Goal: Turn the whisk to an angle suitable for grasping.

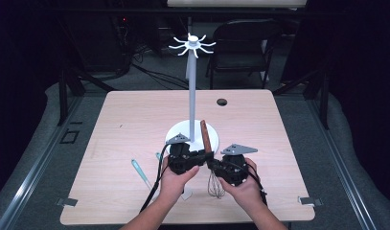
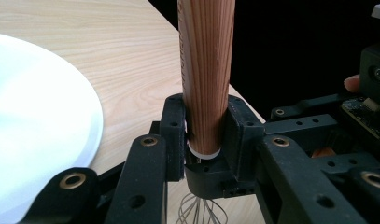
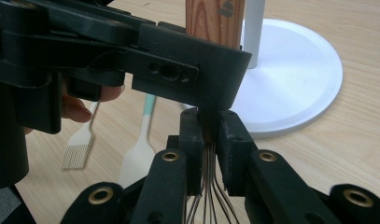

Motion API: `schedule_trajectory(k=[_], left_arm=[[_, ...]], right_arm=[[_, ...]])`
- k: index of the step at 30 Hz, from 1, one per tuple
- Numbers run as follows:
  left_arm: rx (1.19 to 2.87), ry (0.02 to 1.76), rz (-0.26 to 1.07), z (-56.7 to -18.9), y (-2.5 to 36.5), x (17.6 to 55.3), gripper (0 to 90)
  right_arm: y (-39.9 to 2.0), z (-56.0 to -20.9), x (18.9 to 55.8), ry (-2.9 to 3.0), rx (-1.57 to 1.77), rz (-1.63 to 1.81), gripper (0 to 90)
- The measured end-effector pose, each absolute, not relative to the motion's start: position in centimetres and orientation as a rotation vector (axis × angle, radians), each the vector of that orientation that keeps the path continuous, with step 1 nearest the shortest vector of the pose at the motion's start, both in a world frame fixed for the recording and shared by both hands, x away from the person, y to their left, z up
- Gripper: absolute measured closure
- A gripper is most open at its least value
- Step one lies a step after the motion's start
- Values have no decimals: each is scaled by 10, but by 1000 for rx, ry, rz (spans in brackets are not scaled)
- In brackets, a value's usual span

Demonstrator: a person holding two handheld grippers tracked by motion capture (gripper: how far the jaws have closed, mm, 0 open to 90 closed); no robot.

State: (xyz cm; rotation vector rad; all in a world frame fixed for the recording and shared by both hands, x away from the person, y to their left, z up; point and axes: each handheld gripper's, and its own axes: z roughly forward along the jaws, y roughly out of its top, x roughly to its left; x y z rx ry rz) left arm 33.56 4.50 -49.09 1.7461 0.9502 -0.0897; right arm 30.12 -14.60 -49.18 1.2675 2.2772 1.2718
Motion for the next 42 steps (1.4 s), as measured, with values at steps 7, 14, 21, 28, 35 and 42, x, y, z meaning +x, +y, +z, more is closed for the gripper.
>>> schedule_trajectory(k=[7, 14, 21, 28, 35, 42], left_arm=[[1755, 931, -78, -489, 46, 336, 724], [1760, 927, -40, -482, 54, 339, 727], [1787, 917, -15, -476, 61, 341, 727], [1816, 886, 5, -465, 66, 344, 727], [1852, 866, 39, -452, 67, 350, 727], [1871, 820, 83, -429, 69, 357, 726]], right_arm=[[-147, -491, 302, 2290, 1276, 1283, 785], [-157, -483, 297, 2307, 1248, 1292, 743], [-174, -488, 296, 2303, 1298, 1213, 721], [-196, -515, 306, 2314, 1395, 1100, 679], [-213, -533, 310, 2296, 1467, 1040, 627], [-220, -545, 313, 2295, 1471, 1009, 582]])
